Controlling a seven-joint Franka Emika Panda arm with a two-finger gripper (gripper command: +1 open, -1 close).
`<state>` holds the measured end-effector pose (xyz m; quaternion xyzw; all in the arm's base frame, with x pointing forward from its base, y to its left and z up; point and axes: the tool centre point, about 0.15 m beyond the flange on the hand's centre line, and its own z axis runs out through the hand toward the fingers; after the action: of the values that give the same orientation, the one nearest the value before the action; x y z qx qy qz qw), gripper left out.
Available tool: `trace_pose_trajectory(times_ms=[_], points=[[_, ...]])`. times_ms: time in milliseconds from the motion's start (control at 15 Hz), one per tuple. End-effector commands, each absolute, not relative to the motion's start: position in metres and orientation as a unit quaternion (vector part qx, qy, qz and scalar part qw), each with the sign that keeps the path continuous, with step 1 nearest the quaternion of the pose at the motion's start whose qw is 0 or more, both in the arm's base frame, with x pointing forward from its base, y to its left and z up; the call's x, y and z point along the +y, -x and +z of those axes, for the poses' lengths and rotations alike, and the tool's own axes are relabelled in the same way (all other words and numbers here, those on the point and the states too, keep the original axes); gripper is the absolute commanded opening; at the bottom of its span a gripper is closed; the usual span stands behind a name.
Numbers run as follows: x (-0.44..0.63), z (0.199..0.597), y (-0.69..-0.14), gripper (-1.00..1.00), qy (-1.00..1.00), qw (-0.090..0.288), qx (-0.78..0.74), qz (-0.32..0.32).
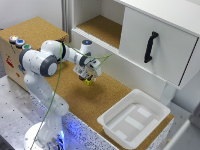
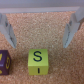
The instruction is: Put the yellow object on the table
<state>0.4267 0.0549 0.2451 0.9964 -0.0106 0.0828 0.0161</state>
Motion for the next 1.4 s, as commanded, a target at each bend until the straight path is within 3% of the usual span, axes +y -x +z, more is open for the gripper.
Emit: trace_pose_trajectory(times_ms=[0,267,400,800,1000,1067,1333], points=[[0.052,0.244,-0.423,1.00,-0.995,0.035,-0.014,0.092],[0.052,0.244,-0.423,1.00,-0.995,0.035,-0.014,0.092],[0.058,0.252,-0.421,1.00,-0.996,0.015,-0.032,0.085],[0.072,0.307,-0.380,1.00,-0.992,0.076,-0.033,0.091],[0.080,0.332,-0.367,1.00,-0.991,0.088,-0.002,0.104],[0.082,0.332,-0.365,-1.00,-0.991,0.086,0.008,0.104],[0.086,0.312,-0.369,-1.00,-0.993,0.064,0.019,0.099]])
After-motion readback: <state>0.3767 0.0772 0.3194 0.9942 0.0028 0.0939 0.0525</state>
